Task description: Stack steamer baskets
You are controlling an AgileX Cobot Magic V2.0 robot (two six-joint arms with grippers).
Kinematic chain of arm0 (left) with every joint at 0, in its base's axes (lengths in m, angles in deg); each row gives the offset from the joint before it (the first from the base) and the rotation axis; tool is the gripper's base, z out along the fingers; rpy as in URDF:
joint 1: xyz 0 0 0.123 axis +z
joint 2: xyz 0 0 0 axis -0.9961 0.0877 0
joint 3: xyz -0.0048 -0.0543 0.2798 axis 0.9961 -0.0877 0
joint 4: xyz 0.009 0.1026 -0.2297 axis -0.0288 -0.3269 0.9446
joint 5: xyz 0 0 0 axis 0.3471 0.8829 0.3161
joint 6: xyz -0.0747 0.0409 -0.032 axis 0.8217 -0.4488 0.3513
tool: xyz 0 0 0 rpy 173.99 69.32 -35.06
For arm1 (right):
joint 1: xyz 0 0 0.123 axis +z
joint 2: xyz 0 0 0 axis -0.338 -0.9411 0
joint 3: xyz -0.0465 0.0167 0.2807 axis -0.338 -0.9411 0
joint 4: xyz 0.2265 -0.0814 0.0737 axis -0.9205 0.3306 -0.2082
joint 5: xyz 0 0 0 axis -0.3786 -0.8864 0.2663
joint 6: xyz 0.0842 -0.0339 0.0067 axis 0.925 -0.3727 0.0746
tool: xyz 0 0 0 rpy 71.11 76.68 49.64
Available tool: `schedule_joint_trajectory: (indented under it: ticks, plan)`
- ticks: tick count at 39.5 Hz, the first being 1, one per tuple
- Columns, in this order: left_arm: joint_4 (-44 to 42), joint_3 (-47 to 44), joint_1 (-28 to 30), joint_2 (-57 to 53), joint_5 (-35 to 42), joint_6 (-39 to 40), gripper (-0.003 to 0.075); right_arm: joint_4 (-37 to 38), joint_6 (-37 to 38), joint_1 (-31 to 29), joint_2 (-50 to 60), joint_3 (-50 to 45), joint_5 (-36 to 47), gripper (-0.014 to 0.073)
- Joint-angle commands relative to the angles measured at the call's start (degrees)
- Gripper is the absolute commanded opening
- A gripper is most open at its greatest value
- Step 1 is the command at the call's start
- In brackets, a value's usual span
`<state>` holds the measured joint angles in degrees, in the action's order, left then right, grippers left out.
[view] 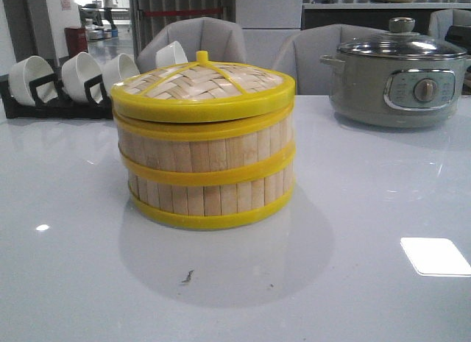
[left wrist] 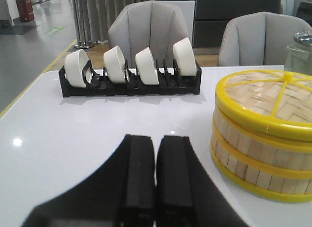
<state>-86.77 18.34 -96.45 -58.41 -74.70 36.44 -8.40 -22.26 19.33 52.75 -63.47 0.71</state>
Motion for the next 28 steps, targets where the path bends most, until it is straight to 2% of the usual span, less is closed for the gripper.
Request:
schedule_joint_trajectory:
  ticks: [1, 13, 20, 28]
  plan:
    - [0.23, -2.32, 0.09, -4.19, 4.88, 0.41, 0.0086, 0.63, -0.54, -0.32, -0.37, 1.64, 5.18, 0.0046]
    - [1.66, -11.20, 0.09, -13.93, 6.43, 0.41, 0.0086, 0.63, -0.54, -0.32, -0.37, 1.64, 5.18, 0.0046]
    - [3.22, -14.05, 1.75, -13.93, 10.06, 0.41, 0.0086, 0.63, -0.54, -0.32, -0.37, 1.64, 5.18, 0.0046]
    - [3.36, -14.05, 2.45, -13.93, 10.35, 0.41, 0.0086, 0.63, -0.54, -0.32, -0.37, 1.64, 5.18, 0.0046]
